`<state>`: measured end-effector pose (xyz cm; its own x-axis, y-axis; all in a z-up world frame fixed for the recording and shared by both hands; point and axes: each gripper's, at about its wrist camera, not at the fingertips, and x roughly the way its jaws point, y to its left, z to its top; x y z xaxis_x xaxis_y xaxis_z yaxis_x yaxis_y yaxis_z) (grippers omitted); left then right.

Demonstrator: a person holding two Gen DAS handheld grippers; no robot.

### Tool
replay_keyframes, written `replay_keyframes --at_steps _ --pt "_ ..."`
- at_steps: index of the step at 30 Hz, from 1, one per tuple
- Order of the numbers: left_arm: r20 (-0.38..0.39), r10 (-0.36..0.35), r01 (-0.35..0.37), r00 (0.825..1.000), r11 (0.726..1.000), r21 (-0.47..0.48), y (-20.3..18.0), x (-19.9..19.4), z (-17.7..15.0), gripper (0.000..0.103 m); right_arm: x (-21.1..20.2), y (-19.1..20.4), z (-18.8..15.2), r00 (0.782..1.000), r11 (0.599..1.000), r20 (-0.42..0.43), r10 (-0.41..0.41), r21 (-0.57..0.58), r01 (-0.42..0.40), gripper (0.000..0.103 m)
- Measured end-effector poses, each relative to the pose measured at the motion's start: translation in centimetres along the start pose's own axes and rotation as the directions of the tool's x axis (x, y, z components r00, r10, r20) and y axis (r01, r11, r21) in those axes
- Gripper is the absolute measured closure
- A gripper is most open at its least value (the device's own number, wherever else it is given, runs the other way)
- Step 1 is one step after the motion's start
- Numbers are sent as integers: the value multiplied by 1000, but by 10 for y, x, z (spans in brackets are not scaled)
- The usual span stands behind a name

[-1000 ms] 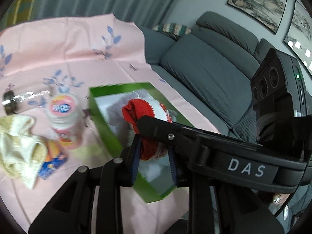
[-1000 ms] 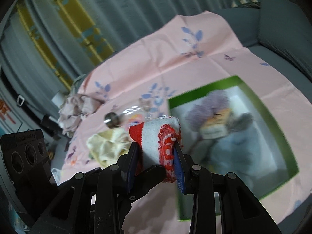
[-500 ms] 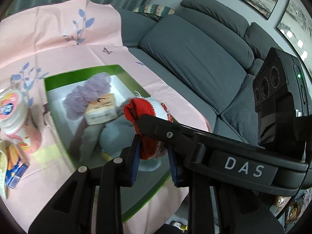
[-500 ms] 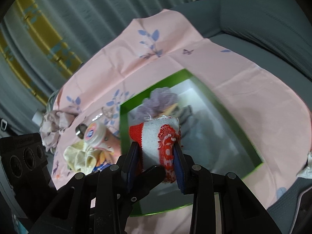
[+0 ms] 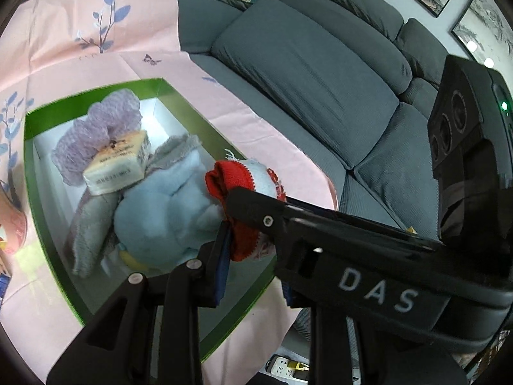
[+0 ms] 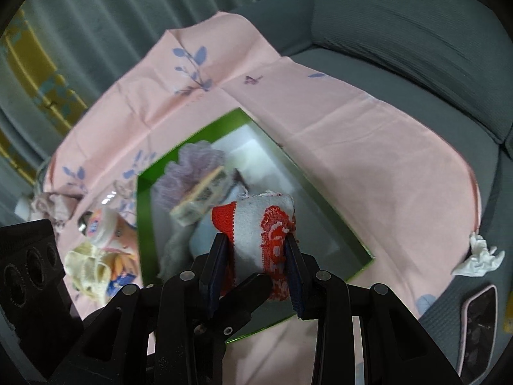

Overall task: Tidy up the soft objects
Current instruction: 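Carry the knitted item into the green box and release it, then move the right gripper back over the pile of items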

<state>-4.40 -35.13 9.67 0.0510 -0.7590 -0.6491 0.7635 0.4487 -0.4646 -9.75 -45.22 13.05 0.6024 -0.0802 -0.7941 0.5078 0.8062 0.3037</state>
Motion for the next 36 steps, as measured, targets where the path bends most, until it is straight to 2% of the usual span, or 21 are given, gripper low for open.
replay_keyframes --at_steps 18,23,26,28,30,31,36 --pt "-62 -22 17 998 996 -88 13 20 -3 75 18 -8 4 998 998 -44 -53 20 54 67" --pt "-46 0 -5 999 996 -92 12 9 -5 63 13 -2 4 999 1000 -31 -20 2 20 63" --pt "-11 64 -64 998 994 -84 14 -4 -6 52 11 3 4 1000 1000 -11 4 -9 -5 48" --pt "12 99 -97 995 993 -73 15 -14 -7 41 9 7 5 1000 1000 2 23 -15 -23 36" --pt "34 110 -107 993 992 -71 17 -25 -8 35 7 13 5 1000 999 11 27 -25 -27 31" --pt "44 114 -111 992 991 -75 19 -31 -9 28 6 15 5 1000 999 18 23 -31 -22 28" --pt "101 152 -142 983 985 -99 28 -62 -13 15 -8 32 3 996 998 84 14 -65 -9 18"
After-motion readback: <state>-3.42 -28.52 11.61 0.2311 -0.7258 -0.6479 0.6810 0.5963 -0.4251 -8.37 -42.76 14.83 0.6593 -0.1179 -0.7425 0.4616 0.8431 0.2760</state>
